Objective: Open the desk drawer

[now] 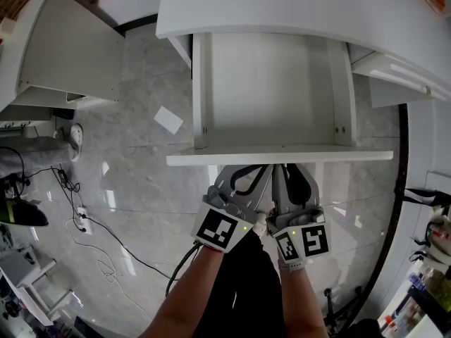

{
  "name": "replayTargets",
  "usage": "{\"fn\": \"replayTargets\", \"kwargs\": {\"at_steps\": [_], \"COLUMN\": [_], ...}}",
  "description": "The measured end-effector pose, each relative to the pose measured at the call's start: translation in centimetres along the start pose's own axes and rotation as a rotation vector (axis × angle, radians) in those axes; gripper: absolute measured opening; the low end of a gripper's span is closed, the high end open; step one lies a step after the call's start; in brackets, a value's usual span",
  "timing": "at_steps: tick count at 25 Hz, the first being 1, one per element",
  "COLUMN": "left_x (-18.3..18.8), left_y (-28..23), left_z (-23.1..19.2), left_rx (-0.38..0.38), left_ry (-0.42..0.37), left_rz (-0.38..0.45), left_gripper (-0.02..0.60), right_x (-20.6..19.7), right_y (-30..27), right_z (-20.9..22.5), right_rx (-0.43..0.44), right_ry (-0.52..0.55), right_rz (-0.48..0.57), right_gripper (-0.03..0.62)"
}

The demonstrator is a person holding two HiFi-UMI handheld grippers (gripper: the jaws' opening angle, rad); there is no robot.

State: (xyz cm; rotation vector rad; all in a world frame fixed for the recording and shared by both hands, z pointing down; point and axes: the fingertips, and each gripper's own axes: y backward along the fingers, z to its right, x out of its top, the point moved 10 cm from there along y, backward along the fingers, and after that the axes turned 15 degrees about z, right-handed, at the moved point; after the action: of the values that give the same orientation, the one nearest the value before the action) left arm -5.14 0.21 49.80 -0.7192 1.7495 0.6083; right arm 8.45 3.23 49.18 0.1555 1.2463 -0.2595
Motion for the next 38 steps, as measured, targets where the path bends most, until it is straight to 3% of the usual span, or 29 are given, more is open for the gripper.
{"fn": "replayTargets", "kwargs": {"at_steps": [25,38], "left_x": [-0.2,-0.8], "left_y": [1.2,2.3], "left_z": [1.6,2.7], "left_rx": [0.010,0.005], "left_ry": [0.013,-0.031], "left_rz": [-0.021,-0.011], "left_gripper": [-0.005,-0.005], "right_x": [0.0,0.0], "right_y": [1.8,3.4], "right_z": [-0.4,-0.7], "right_rx": [0.017,0.024], "right_ry": [0.003,-0.016], "right_rz": [-0.025,-0.020], "right_gripper": [0.074,0.074]}}
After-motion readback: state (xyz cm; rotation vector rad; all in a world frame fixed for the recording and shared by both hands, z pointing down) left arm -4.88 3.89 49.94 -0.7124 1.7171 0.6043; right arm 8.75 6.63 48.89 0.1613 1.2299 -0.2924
